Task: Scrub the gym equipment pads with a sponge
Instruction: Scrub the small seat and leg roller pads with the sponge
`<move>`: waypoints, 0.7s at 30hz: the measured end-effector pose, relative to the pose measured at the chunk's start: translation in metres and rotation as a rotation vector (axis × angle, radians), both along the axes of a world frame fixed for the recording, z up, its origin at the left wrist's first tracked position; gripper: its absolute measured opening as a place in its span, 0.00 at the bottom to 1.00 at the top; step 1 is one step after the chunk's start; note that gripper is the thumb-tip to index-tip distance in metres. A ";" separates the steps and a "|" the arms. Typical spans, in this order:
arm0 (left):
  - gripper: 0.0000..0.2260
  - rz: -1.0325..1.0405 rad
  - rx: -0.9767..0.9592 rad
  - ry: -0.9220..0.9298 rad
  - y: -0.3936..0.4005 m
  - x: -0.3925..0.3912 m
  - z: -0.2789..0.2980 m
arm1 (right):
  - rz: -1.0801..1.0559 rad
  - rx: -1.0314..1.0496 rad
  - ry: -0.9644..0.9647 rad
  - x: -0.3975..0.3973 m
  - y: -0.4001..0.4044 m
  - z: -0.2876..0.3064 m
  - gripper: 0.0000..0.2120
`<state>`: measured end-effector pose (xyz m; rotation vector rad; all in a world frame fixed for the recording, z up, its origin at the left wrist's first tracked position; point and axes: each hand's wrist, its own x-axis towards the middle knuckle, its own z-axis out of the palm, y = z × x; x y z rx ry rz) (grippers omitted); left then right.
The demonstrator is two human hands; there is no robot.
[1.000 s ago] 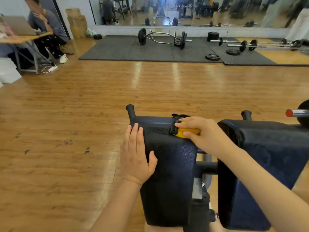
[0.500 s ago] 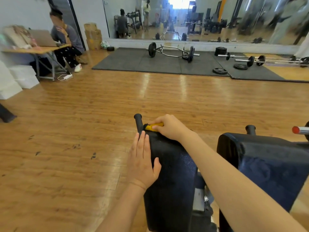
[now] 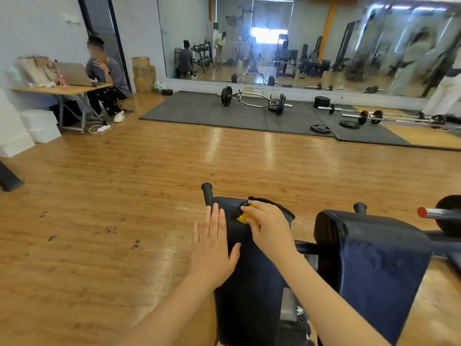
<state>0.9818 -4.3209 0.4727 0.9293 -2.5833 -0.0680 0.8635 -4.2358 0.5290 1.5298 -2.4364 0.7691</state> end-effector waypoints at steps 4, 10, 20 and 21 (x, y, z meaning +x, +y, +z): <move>0.42 -0.037 0.024 -0.093 0.007 0.011 -0.010 | 0.101 0.109 0.024 0.019 -0.030 0.012 0.18; 0.46 -0.045 0.094 -0.241 0.020 0.026 0.001 | 0.163 0.113 0.030 0.022 -0.039 0.008 0.18; 0.54 0.054 0.131 -0.394 0.038 0.020 0.014 | -0.072 -0.097 -0.074 -0.030 0.055 -0.027 0.17; 0.54 0.069 0.123 -0.406 0.040 0.019 0.015 | -0.097 -0.113 -0.070 -0.028 0.051 -0.031 0.17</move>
